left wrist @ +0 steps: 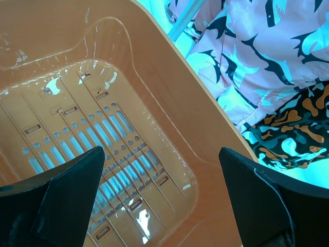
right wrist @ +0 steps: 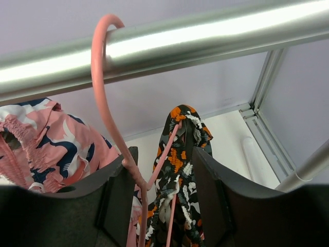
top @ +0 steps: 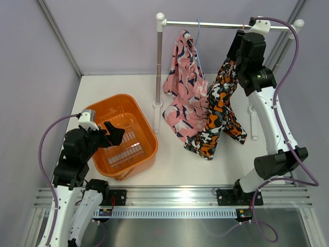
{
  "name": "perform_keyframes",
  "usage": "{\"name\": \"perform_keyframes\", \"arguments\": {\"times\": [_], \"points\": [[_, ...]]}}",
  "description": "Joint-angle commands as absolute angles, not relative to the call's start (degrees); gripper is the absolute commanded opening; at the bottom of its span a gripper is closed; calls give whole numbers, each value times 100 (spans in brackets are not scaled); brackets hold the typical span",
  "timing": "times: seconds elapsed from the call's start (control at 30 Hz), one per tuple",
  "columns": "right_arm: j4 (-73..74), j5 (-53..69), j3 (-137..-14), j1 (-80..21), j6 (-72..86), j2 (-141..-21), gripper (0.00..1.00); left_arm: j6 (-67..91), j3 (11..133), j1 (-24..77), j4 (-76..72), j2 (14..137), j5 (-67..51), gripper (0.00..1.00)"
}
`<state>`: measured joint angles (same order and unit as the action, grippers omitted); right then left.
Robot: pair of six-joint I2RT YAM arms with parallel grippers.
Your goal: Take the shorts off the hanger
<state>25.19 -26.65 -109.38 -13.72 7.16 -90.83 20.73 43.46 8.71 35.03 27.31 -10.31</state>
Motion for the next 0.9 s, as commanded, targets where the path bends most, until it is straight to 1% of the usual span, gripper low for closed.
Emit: {"name": "perform_keyframes", "arguments": {"times": [0.0,0.33,0.43,0.47,0.57,0.67,0.7,0.77,0.87], "points": [[2311,-2944,-11206,-1424,615,-9202,53,1969,4315,879,3296,2672,-1169,99],[2522,-2935,-11329,-1468,694,-9387,45,1978,4315,879,3287,2689,-1142,99],[2505,-2988,-11294,-1494,686,-9387,41,1978,4315,879,3296,2690,-1151,99],[2487,-3023,-11268,-1503,677,-9404,37,1969,4307,879,3287,2698,-1143,99],[2478,-3050,-11250,-1503,651,-9422,32,1978,4307,879,3296,2698,-1151,99],[2548,-3085,-11294,-1512,633,-9474,18,1978,4307,879,3296,2716,-1143,99],[2592,-3102,-11320,-1512,633,-9492,9,1978,4307,879,3296,2716,-1143,99],[2724,-3190,-11364,-1512,659,-9501,1,1978,4307,879,3296,2725,-1143,99],[2760,-3261,-11320,-1512,642,-9440,0,1978,4307,879,3287,2725,-1143,99]]}}
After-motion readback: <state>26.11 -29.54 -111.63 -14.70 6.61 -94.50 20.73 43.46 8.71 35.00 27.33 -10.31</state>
